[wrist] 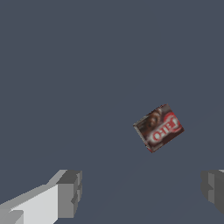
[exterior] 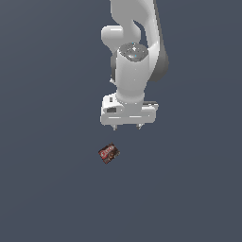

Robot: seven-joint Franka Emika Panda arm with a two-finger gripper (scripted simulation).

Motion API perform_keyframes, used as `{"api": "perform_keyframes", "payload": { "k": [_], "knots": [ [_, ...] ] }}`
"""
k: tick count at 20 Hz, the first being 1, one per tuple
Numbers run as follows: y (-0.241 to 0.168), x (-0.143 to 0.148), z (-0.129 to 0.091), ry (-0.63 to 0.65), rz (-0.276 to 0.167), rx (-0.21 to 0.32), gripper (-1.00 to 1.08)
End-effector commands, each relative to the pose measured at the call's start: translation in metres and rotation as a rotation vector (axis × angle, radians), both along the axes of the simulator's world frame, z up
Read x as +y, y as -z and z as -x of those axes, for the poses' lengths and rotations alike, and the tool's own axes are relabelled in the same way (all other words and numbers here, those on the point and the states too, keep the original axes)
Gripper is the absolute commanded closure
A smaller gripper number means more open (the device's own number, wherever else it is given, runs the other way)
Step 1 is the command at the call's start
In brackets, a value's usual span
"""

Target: Pick up the object and move it to a goal position.

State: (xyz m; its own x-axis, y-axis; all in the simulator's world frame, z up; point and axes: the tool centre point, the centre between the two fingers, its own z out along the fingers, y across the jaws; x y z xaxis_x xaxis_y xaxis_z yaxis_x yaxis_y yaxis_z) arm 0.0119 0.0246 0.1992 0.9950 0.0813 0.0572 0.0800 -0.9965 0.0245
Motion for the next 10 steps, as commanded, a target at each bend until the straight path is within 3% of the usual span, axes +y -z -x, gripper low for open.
{"api": "perform_keyframes", "payload": {
  "k": [1, 10],
  "knots": [
    [0.000, 0.000, 0.000, 0.000, 0.000, 0.000, -0.92],
    [-0.020, 0.005, -0.004, 0.018, -0.004, -0.034, -0.92]
  ]
}}
